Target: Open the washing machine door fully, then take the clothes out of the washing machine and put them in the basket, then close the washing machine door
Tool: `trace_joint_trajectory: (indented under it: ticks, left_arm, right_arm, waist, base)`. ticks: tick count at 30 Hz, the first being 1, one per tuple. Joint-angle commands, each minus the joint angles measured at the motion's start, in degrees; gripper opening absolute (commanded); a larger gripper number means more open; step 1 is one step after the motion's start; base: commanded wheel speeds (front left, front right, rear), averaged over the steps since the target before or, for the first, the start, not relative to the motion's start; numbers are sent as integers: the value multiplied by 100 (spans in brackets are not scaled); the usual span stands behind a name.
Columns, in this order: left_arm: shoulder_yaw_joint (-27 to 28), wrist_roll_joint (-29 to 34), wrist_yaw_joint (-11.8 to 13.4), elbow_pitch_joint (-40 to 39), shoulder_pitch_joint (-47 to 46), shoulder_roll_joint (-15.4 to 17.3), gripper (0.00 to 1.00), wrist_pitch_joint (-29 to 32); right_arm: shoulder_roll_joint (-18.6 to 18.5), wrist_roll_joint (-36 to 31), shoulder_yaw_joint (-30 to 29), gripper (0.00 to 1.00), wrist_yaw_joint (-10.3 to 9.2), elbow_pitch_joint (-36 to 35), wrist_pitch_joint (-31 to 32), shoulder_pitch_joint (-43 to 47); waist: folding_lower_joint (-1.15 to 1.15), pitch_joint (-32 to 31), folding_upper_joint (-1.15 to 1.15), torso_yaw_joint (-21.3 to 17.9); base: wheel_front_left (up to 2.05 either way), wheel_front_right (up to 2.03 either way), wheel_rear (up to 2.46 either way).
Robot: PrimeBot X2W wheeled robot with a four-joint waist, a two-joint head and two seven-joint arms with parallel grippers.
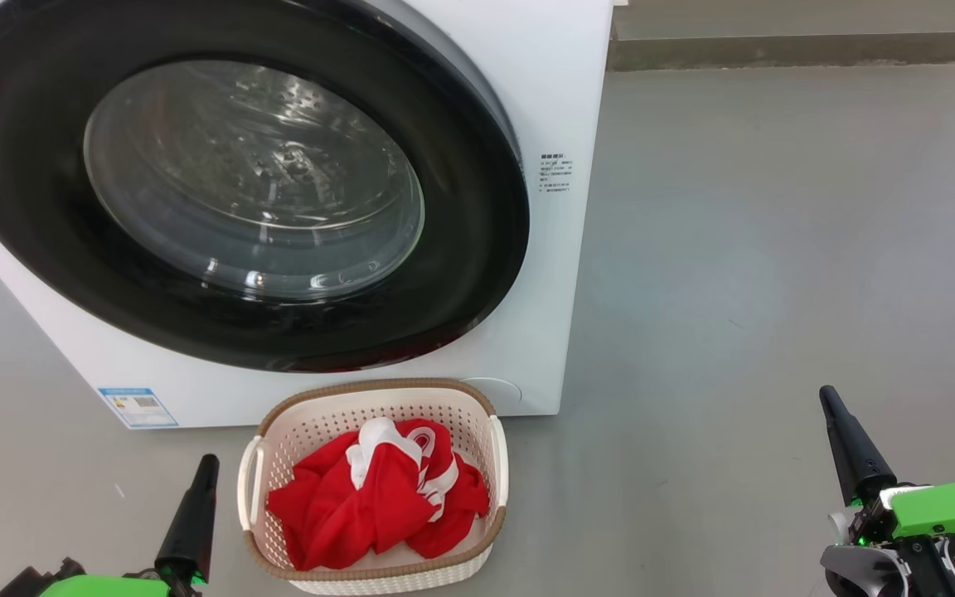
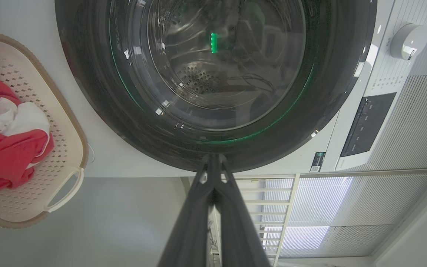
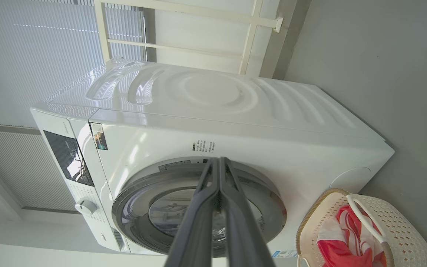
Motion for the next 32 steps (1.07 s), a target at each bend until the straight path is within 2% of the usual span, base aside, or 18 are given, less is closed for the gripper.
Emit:
trace_joint_trajectory:
  ticks: [1, 32]
  left_arm:
    - [146, -40, -40, -121, -221, 107, 0, 43]
    - [145, -40, -40, -122, -221, 107, 0, 42]
  right_arm:
    - [-27, -1, 74, 0, -2, -168, 34, -243]
    - [-25, -4, 71, 0, -2, -168, 36, -244]
  waist:
    - [0, 0, 0, 0]
    - [0, 0, 0, 0]
  base:
    - [0, 0, 0]
    - [0, 0, 0]
